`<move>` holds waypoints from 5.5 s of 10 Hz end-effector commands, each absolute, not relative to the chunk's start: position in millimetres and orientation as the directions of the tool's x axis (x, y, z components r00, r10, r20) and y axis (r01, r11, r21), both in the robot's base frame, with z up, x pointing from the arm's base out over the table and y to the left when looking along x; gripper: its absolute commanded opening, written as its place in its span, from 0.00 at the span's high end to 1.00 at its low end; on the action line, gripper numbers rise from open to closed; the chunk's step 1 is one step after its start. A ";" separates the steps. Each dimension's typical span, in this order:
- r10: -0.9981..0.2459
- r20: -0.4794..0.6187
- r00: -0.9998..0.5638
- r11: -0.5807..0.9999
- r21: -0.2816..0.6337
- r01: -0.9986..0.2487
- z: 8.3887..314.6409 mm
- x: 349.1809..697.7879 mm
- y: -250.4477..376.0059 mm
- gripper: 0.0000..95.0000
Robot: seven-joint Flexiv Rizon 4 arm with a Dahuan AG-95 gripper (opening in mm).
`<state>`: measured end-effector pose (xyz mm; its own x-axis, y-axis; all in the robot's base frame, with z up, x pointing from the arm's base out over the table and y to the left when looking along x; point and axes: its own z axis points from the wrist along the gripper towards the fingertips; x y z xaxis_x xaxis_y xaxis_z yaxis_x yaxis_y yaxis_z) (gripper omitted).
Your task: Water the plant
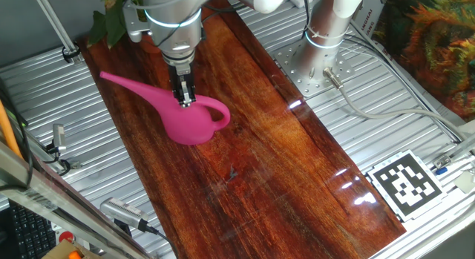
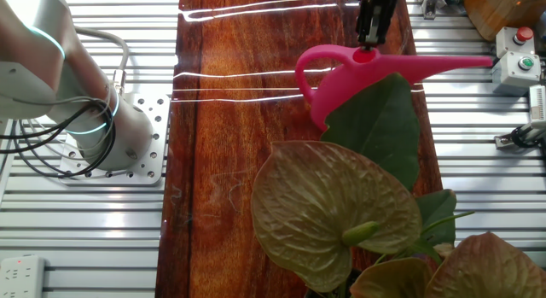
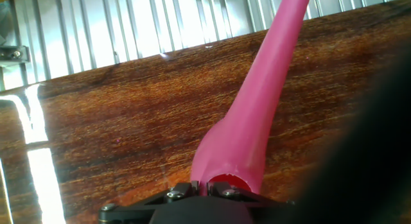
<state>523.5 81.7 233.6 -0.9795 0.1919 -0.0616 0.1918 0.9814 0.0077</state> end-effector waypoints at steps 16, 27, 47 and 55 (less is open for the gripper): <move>0.176 -0.043 -0.983 0.984 -0.017 0.177 257.7 511.3 40.2 1.00; 0.074 -0.030 -0.997 0.997 -0.028 0.075 273.9 500.9 -11.8 1.00; -0.088 -0.024 -0.996 0.996 -0.020 -0.087 293.6 490.7 -104.7 1.00; -0.090 -0.036 -0.995 0.996 -0.009 -0.090 292.1 491.9 -109.1 1.00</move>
